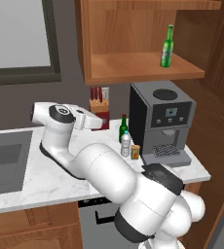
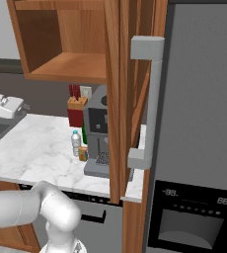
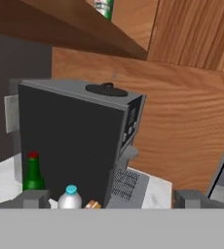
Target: Sort all alcoholic drinks to one cabinet, and non-alcoholic drinks to the other.
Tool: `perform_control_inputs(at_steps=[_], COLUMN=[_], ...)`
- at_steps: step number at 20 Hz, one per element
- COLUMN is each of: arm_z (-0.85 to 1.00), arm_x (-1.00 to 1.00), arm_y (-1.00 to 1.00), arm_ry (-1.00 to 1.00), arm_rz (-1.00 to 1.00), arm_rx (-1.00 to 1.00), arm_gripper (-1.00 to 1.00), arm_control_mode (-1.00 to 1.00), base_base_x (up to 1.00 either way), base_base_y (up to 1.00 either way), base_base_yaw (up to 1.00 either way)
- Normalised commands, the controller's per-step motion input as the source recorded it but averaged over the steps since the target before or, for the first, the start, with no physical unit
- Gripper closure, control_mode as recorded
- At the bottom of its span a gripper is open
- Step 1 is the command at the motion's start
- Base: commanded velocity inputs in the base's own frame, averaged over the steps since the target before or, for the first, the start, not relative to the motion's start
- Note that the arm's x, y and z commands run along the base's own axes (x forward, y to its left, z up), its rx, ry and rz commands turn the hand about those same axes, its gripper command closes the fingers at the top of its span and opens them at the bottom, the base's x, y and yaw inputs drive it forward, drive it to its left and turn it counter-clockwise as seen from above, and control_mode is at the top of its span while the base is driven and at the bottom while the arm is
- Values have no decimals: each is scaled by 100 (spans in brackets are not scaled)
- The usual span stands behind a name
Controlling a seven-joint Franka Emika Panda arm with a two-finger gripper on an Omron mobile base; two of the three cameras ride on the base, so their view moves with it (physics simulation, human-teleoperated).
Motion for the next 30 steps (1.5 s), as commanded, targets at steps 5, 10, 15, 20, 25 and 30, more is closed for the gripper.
perform_control_inputs(at_steps=[5,10,15,20,25,30], arm_z=[-21,-24,-22,-17,-16,-11], arm_x=[17,10,36,31,19,27], arm_y=[0,0,0,0,0,-2], arm_ry=[0,0,0,0,0,0], arm_rz=[0,0,0,0,0,0], arm_rx=[0,1,2,1,1,3], arm_gripper=[-100,-100,-100,-100,-100,-100], arm_control_mode=[-100,-100,-100,-100,-100,-100], base_base_x=[0,0,0,0,0,0], base_base_y=[0,0,0,0,0,0], base_base_yaw=[0,0,0,0,0,0])
